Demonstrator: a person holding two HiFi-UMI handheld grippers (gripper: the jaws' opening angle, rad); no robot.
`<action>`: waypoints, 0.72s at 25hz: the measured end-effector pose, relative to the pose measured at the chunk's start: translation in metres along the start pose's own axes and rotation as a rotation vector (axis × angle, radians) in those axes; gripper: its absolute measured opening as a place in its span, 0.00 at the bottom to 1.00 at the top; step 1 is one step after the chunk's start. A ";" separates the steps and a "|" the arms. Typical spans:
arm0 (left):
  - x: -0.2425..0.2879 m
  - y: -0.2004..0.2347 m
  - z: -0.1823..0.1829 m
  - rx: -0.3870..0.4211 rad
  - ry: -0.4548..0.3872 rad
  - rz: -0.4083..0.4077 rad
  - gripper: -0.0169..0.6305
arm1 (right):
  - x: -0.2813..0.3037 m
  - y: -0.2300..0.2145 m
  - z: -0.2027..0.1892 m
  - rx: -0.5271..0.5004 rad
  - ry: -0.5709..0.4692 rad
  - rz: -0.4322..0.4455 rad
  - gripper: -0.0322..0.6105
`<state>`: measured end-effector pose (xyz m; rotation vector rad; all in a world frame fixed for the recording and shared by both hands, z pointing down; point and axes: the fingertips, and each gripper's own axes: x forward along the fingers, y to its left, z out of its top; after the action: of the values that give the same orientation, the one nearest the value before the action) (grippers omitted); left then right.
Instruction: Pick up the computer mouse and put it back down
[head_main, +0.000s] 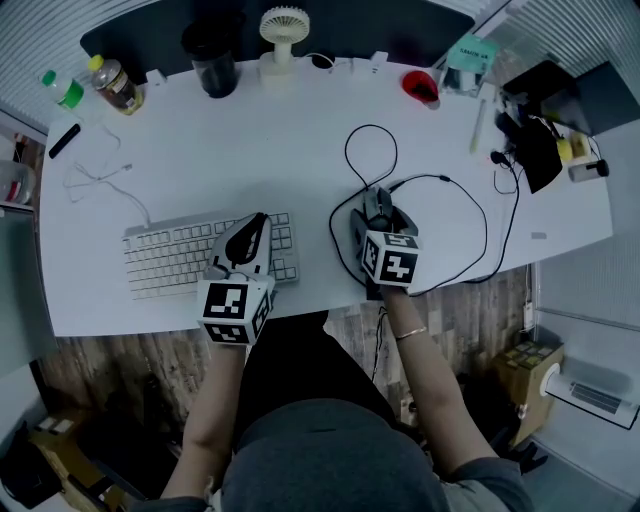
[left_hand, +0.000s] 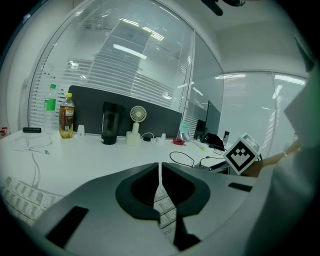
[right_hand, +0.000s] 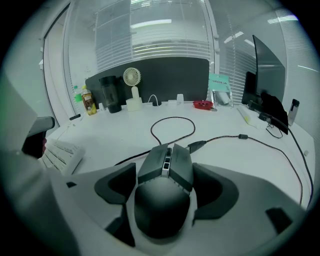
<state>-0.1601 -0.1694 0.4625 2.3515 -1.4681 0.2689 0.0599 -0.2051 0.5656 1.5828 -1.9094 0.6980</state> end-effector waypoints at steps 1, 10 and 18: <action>0.001 0.000 0.000 -0.001 0.001 -0.001 0.08 | 0.001 0.000 0.000 0.003 0.002 -0.001 0.58; 0.006 0.001 0.005 0.007 -0.004 -0.017 0.08 | 0.002 -0.003 -0.001 0.017 0.001 -0.015 0.56; 0.007 -0.003 0.009 0.021 -0.004 -0.038 0.08 | 0.002 -0.003 -0.001 0.016 0.004 -0.018 0.53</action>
<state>-0.1546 -0.1778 0.4564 2.3950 -1.4274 0.2715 0.0630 -0.2062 0.5676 1.6050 -1.8889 0.7096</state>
